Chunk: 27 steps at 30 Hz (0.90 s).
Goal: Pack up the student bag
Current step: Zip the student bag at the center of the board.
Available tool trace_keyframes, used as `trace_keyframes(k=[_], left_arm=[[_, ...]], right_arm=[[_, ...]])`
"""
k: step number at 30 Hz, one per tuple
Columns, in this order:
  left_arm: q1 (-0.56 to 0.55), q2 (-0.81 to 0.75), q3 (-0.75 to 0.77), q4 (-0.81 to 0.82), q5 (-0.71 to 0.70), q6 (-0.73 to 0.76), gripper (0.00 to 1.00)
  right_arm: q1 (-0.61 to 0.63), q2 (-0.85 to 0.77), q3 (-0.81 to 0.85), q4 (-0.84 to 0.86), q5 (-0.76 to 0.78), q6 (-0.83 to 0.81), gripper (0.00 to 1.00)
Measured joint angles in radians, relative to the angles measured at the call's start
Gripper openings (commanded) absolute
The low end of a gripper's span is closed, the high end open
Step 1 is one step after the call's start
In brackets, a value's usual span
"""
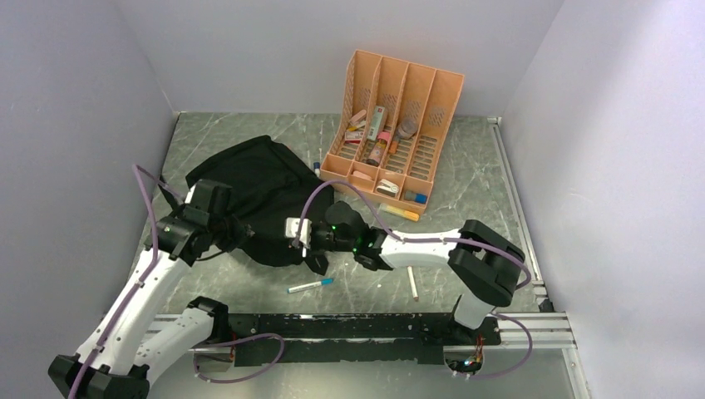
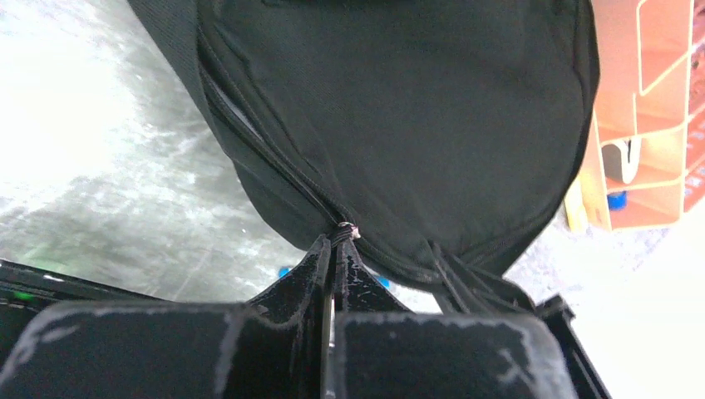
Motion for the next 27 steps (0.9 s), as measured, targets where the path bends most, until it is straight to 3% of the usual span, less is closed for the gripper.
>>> trace_keyframes(k=[7, 12, 21, 27], left_arm=[[0.015, 0.104, 0.089, -0.046, -0.129, 0.032, 0.05], [0.092, 0.223, 0.134, -0.052, -0.176, 0.076, 0.05], [0.308, 0.286, 0.143, -0.048, -0.151, 0.162, 0.05], [0.378, 0.342, 0.143, -0.024, -0.121, 0.203, 0.05]], right_arm=[[0.051, -0.041, -0.041, 0.01, 0.093, -0.019, 0.0], [0.074, -0.064, -0.08, 0.027, 0.129, -0.021, 0.0], [0.108, -0.077, -0.104, 0.071, 0.147, -0.024, 0.0], [0.119, -0.077, -0.116, 0.089, 0.145, -0.027, 0.0]])
